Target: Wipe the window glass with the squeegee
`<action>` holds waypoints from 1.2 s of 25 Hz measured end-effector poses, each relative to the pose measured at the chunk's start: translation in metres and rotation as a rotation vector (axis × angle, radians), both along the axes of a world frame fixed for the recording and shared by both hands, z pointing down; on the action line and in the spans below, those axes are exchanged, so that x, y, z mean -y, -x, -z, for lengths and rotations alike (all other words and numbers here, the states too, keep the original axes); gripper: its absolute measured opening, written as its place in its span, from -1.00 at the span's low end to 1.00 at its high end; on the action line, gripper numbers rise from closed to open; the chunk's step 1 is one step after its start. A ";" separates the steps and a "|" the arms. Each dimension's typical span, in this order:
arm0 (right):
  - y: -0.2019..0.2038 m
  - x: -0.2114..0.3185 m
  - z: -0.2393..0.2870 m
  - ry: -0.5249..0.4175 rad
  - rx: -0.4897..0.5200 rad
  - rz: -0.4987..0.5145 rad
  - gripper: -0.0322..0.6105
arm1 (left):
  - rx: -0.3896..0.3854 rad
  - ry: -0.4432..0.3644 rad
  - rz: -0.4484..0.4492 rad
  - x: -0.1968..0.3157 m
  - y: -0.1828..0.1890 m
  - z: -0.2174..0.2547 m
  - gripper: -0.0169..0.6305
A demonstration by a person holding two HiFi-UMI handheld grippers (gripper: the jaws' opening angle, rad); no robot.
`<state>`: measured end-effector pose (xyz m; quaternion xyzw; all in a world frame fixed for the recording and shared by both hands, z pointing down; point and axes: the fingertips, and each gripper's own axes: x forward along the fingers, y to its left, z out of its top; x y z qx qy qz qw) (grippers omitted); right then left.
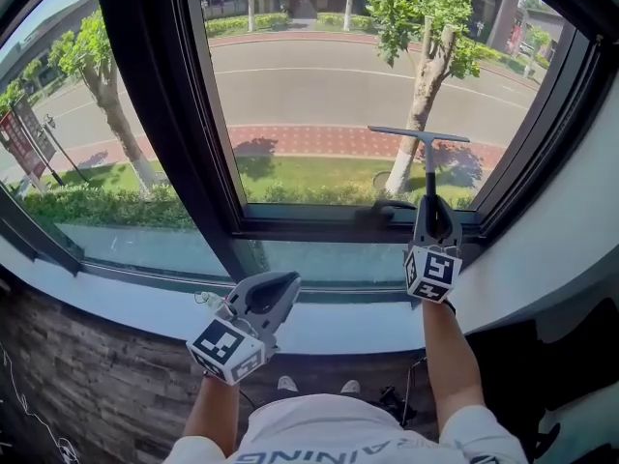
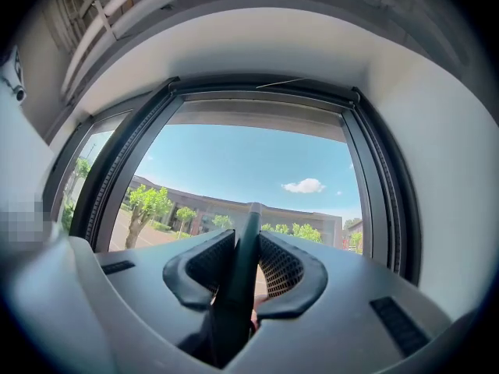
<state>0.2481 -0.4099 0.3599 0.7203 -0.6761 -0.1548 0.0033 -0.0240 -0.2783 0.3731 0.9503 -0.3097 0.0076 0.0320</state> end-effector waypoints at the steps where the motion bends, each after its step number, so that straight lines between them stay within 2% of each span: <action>1: 0.001 0.000 -0.007 0.010 0.004 0.001 -0.59 | 0.002 0.002 0.000 0.000 -0.001 -0.001 -0.90; 17: 0.001 -0.003 -0.096 0.146 0.030 -0.001 -0.59 | 0.012 0.033 0.012 0.004 -0.005 -0.016 -0.90; 23: 0.002 -0.003 -0.124 0.190 0.042 -0.006 -0.59 | 0.022 0.019 0.021 0.006 -0.008 -0.010 -0.90; 30: -0.001 -0.004 -0.168 0.282 0.037 -0.009 -0.59 | 0.029 0.037 0.056 0.004 -0.002 -0.019 -0.90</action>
